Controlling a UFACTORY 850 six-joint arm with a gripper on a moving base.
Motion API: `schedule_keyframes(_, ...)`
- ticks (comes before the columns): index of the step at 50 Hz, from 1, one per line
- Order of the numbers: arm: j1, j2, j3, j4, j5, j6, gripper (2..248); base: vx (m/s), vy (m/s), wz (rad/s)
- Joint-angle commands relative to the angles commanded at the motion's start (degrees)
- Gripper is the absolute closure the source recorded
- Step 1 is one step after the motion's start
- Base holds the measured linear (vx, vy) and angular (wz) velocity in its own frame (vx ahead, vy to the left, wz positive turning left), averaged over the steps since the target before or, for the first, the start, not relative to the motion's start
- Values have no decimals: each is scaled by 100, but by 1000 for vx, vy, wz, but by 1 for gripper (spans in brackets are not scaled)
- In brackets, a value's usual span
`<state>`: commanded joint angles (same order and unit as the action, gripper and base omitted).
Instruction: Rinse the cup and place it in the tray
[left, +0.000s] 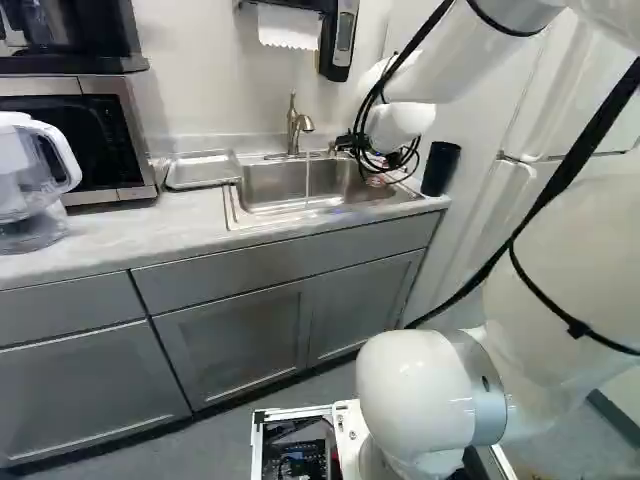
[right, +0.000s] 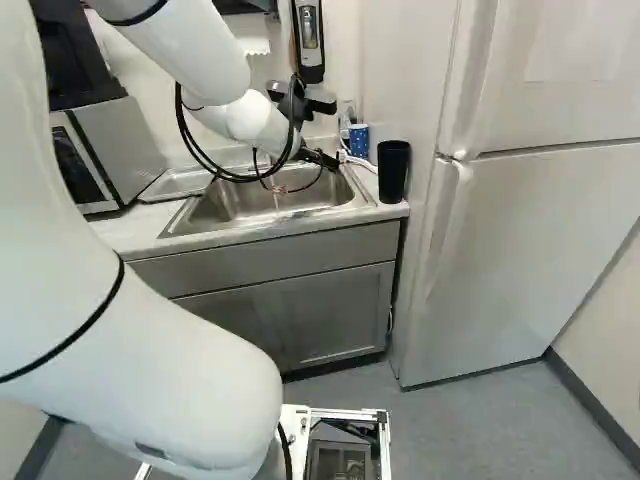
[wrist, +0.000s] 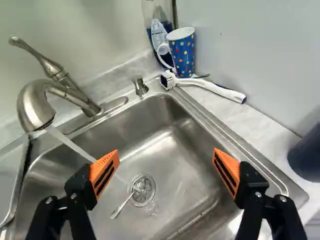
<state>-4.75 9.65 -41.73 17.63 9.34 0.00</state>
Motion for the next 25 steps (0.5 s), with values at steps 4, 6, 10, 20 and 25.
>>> schedule_keyframes(4, -45, 73, 66, 138, 22, 0, 3, 0, 0, 0)
schedule_keyframes(6, -69, 110, 100, 208, 36, 0, 3, 0, 0, 0)
schedule_keyframes(10, -119, 185, 168, 344, 77, 0, 3, 0, 0, 0)
schedule_keyframes(20, -251, 358, 323, 644, 188, 0, 3, 0, 0, 0)
schedule_keyframes(25, -321, 373, 336, 758, 195, 0, 3, 0, 0, 0)
